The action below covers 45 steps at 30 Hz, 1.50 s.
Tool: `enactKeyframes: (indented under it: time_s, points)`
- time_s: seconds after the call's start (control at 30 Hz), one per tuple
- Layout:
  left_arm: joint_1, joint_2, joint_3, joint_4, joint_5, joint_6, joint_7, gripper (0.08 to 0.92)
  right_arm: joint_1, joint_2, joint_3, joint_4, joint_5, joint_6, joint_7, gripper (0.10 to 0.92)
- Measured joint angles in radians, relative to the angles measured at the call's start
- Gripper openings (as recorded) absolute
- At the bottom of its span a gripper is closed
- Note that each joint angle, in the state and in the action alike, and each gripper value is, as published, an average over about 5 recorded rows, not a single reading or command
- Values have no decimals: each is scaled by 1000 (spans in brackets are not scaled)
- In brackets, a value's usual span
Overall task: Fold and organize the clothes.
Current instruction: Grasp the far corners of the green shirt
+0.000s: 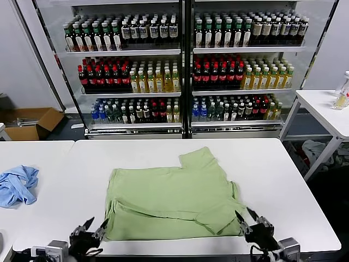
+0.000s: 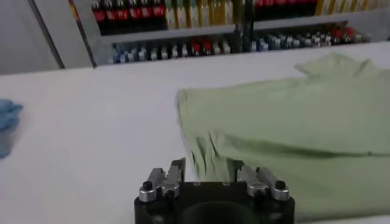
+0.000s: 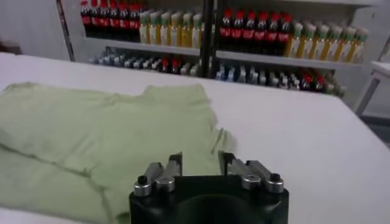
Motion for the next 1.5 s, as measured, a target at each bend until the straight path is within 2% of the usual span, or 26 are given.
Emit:
enactKeyframes:
  time_s: [0.17, 0.33, 0.67, 0.9, 1.2, 1.5]
  points:
    - [-98, 27, 17, 38, -38, -5, 6, 726, 228, 27, -102, -123, 30, -40, 31, 779]
    - [-239, 43, 56, 132, -73, -21, 34, 816, 462, 71, -218, -283, 50, -66, 57, 821]
    - [-556, 83, 180, 419, -127, -28, 68, 823, 840, 204, -383, -649, 56, -82, 75, 823]
    - [-716, 86, 265, 596, -132, -17, 103, 823, 993, 298, -423, -883, 21, -73, 54, 823]
    - [-846, 87, 346, 766, -114, -6, 153, 823, 1082, 388, -447, -1103, -35, -36, 16, 823]
    - [-895, 89, 373, 870, -105, -13, 194, 823, 1124, 442, -457, -1207, -63, 3, -10, 823]
